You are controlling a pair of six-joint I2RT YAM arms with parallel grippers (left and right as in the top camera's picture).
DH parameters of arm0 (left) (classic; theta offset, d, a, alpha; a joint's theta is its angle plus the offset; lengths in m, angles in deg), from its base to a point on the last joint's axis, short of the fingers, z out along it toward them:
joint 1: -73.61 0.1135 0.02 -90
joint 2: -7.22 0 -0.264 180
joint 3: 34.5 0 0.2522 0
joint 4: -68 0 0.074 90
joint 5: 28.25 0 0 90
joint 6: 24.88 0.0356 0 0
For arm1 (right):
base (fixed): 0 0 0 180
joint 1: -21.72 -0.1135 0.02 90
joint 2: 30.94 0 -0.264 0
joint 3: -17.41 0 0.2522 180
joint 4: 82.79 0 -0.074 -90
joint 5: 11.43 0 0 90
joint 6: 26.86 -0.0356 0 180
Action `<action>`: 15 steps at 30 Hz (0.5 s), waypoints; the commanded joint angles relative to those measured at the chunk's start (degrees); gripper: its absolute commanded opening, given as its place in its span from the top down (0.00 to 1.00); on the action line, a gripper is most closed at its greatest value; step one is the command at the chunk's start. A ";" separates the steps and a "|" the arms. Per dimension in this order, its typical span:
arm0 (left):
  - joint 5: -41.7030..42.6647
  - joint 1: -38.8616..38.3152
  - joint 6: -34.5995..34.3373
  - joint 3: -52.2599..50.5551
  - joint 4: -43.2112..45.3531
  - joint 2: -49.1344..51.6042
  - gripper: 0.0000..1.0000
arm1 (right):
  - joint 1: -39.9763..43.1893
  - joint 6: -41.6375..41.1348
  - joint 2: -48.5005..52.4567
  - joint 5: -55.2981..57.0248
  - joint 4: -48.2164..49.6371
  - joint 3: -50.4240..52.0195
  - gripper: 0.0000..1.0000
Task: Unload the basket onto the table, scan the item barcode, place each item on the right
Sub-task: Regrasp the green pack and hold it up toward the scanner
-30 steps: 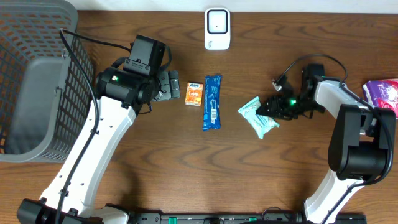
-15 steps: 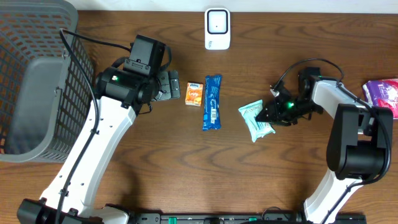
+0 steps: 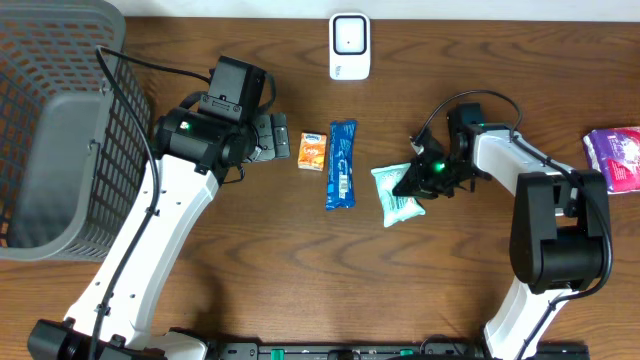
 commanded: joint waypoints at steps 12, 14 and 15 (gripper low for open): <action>-0.35 0.13 0.55 0.22 -0.17 0.35 0.02 | -0.35 -36.44 2.29 -4.76 30.36 -19.74 0.99; -0.35 0.13 0.55 0.22 -0.17 0.35 0.02 | -1.44 -40.61 2.29 -1.73 39.89 -19.80 0.99; -0.35 0.13 0.55 0.22 -0.17 0.35 0.02 | -2.03 -43.32 2.43 1.09 43.28 -19.80 0.99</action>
